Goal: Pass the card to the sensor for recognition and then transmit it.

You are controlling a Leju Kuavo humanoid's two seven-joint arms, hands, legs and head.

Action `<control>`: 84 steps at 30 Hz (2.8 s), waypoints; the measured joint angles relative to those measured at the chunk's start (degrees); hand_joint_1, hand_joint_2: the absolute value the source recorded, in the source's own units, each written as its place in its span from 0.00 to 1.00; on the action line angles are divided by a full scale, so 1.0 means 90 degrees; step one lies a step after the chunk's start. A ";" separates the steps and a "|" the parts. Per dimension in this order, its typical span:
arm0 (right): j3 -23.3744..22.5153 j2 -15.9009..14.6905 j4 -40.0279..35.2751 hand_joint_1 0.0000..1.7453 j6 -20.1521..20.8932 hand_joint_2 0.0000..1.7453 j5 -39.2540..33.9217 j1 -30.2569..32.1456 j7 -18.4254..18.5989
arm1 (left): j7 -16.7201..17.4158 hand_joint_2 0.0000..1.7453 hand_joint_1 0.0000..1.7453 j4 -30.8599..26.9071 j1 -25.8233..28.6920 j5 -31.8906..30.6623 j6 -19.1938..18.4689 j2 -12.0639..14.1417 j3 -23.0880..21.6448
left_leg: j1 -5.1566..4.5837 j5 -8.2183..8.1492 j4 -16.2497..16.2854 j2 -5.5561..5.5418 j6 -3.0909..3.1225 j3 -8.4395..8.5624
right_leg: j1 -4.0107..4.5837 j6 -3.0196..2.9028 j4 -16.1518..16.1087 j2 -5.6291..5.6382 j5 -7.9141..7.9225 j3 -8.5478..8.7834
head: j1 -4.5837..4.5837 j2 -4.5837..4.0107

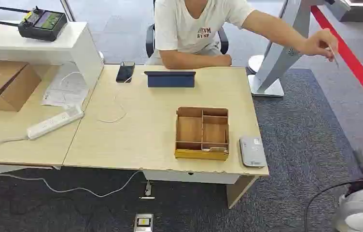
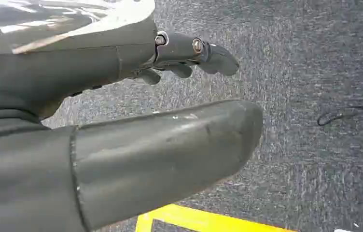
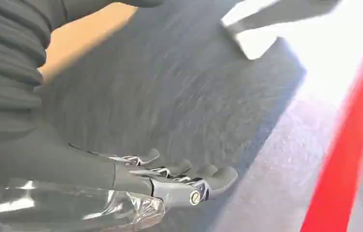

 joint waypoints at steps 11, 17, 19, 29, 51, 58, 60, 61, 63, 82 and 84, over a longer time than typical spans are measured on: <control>0.4857 0.0049 -0.4194 0.00 -0.2523 1.00 -0.1099 0.0886 0.0436 | -0.0049 0.00 0.00 0.0000 -0.0148 -0.0381 -0.0012 0.0010 0.0015 | -0.0020 -0.0023 -0.0015 0.0127 0.0006 -0.0003 | -0.0023 0.0000 0.0023 0.0122 0.0016 -0.0017 | 0.0000 0.0000; 0.6785 0.0265 -0.5407 0.00 -0.2739 1.00 0.0721 0.1235 0.0144 | -0.0044 0.00 0.00 0.0000 -0.0239 -0.0612 -0.0083 0.0000 -0.0010 | -0.0017 0.0009 -0.0014 0.0030 0.0009 -0.0029 | -0.0020 0.0001 0.0023 0.0031 0.0016 -0.0015 | 0.0000 0.0000; 0.7235 0.0325 -0.5599 0.00 -0.2726 1.00 0.1091 0.1256 0.0079 | -0.0031 0.00 0.00 0.0000 -0.0256 -0.0646 -0.0099 -0.0015 -0.0015 | -0.0017 0.0010 -0.0014 0.0027 0.0010 -0.0032 | -0.0020 0.0001 0.0023 0.0028 0.0016 -0.0016 | 0.0000 0.0000; 0.8570 0.0488 -0.5676 0.00 -0.2187 1.00 0.2173 0.0961 0.0076 | 0.0029 0.00 0.00 0.0000 -0.0312 -0.0673 -0.0129 -0.0015 -0.0015 | -0.0018 0.0009 -0.0013 0.0026 0.0010 -0.0038 | -0.0020 0.0001 0.0022 0.0028 0.0016 -0.0027 | 0.0000 0.0000; 0.9509 0.0816 -0.2883 0.00 -0.2117 1.00 0.2945 -0.1123 -0.0327 | 0.0158 0.00 0.00 0.0000 -0.0431 -0.0702 -0.0216 -0.0015 -0.0172 | -0.0017 0.0009 -0.0011 0.0022 0.0009 -0.0041 | -0.0017 -0.0001 0.0023 0.0029 0.0017 -0.0033 | 0.0000 0.0000; 0.9558 0.0913 -0.2427 0.00 -0.2139 1.00 0.2885 -0.1283 -0.0383 | 0.0160 0.00 0.00 0.0000 -0.0432 -0.0704 -0.0226 -0.0015 -0.0175 | -0.0017 0.0009 -0.0011 0.0023 0.0010 -0.0040 | -0.0017 0.0000 0.0023 0.0029 0.0017 -0.0033 | 0.0000 0.0000; 0.9558 0.0937 -0.2332 0.00 -0.2161 1.00 0.2851 -0.1304 -0.0417 | 0.0163 0.00 0.00 0.0000 -0.0433 -0.0712 -0.0233 -0.0015 -0.0175 | -0.0017 0.0009 -0.0010 0.0023 0.0010 -0.0039 | -0.0017 0.0000 0.0023 0.0029 0.0017 -0.0033 | -0.0002 0.0000; 0.9558 0.0940 -0.2293 0.00 -0.2173 1.00 0.2829 -0.1310 -0.0436 | 0.0165 0.00 0.00 0.0000 -0.0433 -0.0714 -0.0233 -0.0015 -0.0175 | -0.0017 0.0009 -0.0010 0.0023 0.0010 -0.0039 | -0.0017 0.0000 0.0023 0.0029 0.0017 -0.0033 | -0.0002 0.0000; 0.9558 0.0954 -0.2223 0.00 -0.2182 1.00 0.2807 -0.1323 -0.0448 | 0.0172 0.00 0.00 0.0000 -0.0433 -0.0712 -0.0233 -0.0015 -0.0175 | -0.0016 0.0009 -0.0010 0.0022 0.0010 -0.0039 | -0.0017 0.0000 0.0023 0.0029 0.0017 -0.0033 | 0.0000 0.0000; 0.9565 0.1037 -0.1934 1.00 -0.2105 1.00 0.2513 -0.1400 -0.0650 | 0.0180 0.00 0.00 0.0000 -0.0436 -0.0711 -0.0231 -0.0015 -0.0177 | -0.0016 0.0009 -0.0010 0.0023 0.0010 -0.0039 | -0.0017 0.0000 0.0023 0.0029 0.0017 -0.0033 | -0.0003 0.0000; 0.9565 0.1042 -0.1917 1.00 -0.2097 1.00 0.2506 -0.1411 -0.0650 | 0.0182 0.00 0.00 0.0000 -0.0436 -0.0712 -0.0231 -0.0015 -0.0177 | -0.0016 0.0009 -0.0010 0.0023 0.0010 -0.0039 | -0.0017 0.0000 0.0023 0.0029 0.0017 -0.0033 | 0.0000 0.0000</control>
